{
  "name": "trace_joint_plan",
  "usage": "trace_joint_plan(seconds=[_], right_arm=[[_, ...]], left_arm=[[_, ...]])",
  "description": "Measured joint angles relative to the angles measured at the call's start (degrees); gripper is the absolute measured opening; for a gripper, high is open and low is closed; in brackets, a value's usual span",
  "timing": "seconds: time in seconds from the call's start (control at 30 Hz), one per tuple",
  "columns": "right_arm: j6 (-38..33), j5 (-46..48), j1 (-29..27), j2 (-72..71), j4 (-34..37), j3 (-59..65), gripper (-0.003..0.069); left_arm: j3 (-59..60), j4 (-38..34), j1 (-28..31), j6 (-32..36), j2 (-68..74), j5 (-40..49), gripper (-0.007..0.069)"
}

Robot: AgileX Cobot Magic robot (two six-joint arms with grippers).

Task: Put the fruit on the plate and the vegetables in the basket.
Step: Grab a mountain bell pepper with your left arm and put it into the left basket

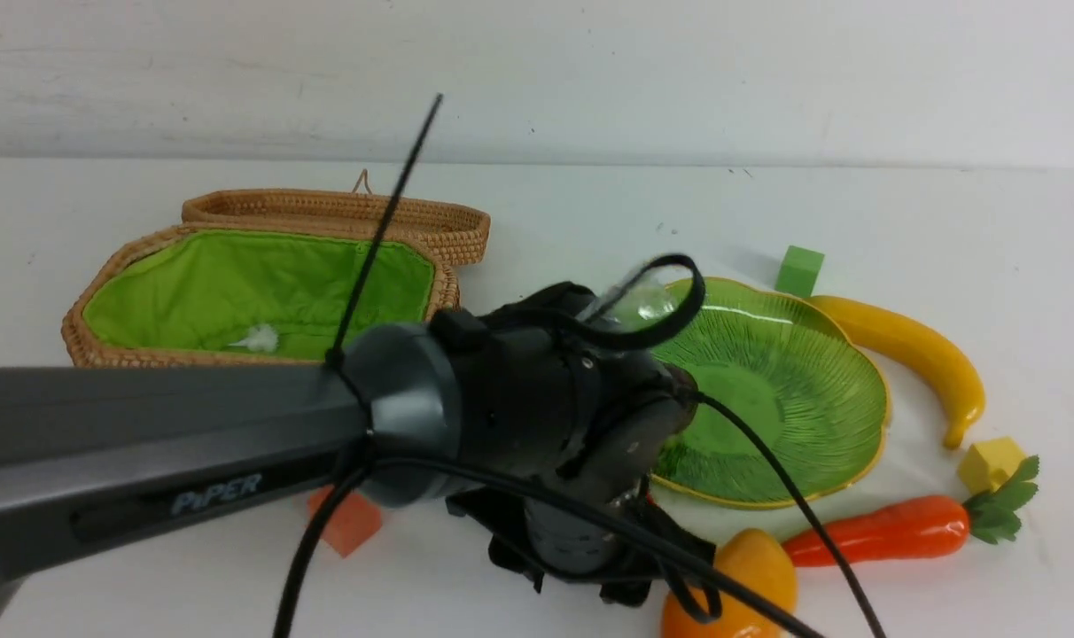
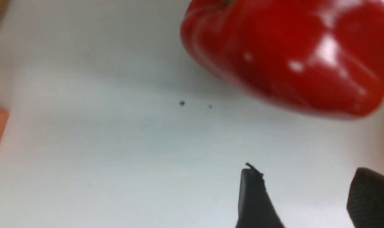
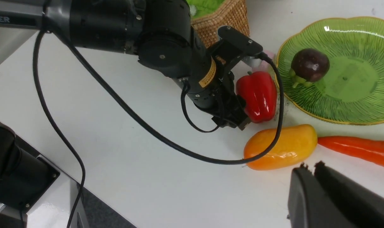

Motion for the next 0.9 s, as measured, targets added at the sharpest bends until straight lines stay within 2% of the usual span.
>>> trace_joint_plan(seconds=[0.13, 0.3, 0.43, 0.67, 0.9], right_arm=[[0.0, 0.0, 0.0, 0.0, 0.04, 0.0, 0.0043], [-0.74, -0.13, 0.0, 0.0, 0.21, 0.0, 0.0044], [-2.4, -0.18, 0.0, 0.0, 0.4, 0.0, 0.0047], [-5.32, -0.18, 0.0, 0.0, 0.82, 0.0, 0.0052], [-9.57, -0.18, 0.0, 0.0, 3.71, 0.0, 0.0054]], left_arm=[[-2.31, -1.88, 0.0, 0.0, -3.37, 3.9, 0.0386], [-5.44, -2.24, 0.0, 0.0, -3.99, 3.16, 0.0394], [-5.92, -2.5, 0.0, -0.94, -2.8, 2.39, 0.0461], [-5.97, -0.88, 0.0, -12.85, 0.75, -1.05, 0.0621], [-5.99, 4.42, 0.0, -23.34, 0.96, -3.84, 0.064]])
